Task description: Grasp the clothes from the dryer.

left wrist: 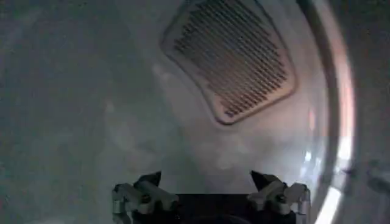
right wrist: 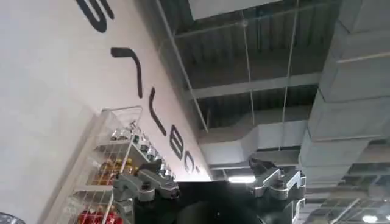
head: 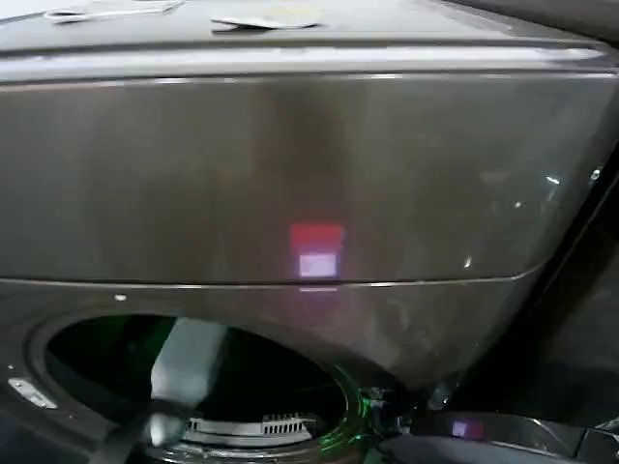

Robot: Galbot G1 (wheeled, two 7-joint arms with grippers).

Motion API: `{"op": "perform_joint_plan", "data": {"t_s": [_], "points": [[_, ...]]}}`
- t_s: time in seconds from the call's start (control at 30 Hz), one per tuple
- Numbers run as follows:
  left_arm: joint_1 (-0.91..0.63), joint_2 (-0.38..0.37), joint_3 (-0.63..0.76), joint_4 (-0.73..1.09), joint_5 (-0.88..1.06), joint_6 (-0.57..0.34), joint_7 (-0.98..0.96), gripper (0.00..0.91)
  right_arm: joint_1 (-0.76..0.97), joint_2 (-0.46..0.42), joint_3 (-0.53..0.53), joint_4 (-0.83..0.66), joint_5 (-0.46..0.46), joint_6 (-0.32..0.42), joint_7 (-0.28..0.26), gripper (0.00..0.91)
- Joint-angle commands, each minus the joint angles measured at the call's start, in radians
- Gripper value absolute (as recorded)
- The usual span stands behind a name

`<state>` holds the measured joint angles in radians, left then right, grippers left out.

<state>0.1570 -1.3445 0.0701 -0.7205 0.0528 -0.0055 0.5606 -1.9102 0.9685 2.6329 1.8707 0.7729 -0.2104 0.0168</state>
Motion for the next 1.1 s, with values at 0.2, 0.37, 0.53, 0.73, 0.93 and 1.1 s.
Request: {"op": "perform_joint_plan", "data": {"t_s": [0.2, 0.37, 0.53, 0.73, 0.93, 1.1], "points": [[-0.224, -0.061, 0.249, 0.328, 0.388, -0.026, 0.222, 0.907, -0.005, 0.009, 0.004, 0.007, -0.001, 0.000, -0.002, 0.907], [-0.256, -0.106, 0.271, 0.389, 0.497, -0.002, 0.235, 0.907, -0.004, 0.017, -0.001, 0.014, -0.002, 0.000, -0.005, 0.907], [-0.271, -0.105, 0.286, 0.428, 0.502, 0.004, 0.263, 0.907, 0.002, 0.019, -0.004, 0.012, -0.006, 0.001, -0.006, 0.907], [-0.265, -0.102, 0.330, 0.478, 0.540, 0.018, 0.256, 0.907, 0.020, 0.022, -0.023, 0.022, -0.011, 0.001, -0.006, 0.907], [-0.254, -0.104, 0.337, 0.491, 0.534, 0.041, 0.219, 0.907, 0.024, 0.025, -0.030, 0.022, -0.013, 0.003, -0.007, 0.907], [-0.238, -0.108, 0.337, 0.495, 0.523, 0.053, 0.213, 0.907, 0.024, 0.025, -0.032, 0.025, -0.013, 0.004, -0.008, 0.907]]}}
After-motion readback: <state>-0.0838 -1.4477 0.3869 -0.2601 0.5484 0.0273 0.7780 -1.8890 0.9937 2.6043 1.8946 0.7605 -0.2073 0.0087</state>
